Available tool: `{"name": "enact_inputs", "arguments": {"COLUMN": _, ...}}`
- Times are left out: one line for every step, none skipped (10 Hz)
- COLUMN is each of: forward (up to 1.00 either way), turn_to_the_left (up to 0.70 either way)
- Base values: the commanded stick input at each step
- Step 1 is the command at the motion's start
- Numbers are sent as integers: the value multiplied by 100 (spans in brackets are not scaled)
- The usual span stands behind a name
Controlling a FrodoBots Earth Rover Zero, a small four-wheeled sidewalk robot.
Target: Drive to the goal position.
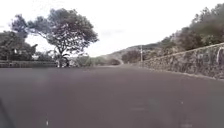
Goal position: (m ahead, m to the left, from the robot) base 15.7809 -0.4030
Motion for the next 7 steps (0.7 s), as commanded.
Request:
{"name": "enact_inputs", "arguments": {"forward": 100, "turn_to_the_left": 0}}
{"name": "enact_inputs", "arguments": {"forward": 100, "turn_to_the_left": 0}}
{"name": "enact_inputs", "arguments": {"forward": 100, "turn_to_the_left": 0}}
{"name": "enact_inputs", "arguments": {"forward": 100, "turn_to_the_left": 0}}
{"name": "enact_inputs", "arguments": {"forward": 100, "turn_to_the_left": 0}}
{"name": "enact_inputs", "arguments": {"forward": 100, "turn_to_the_left": 0}}
{"name": "enact_inputs", "arguments": {"forward": 100, "turn_to_the_left": -2}}
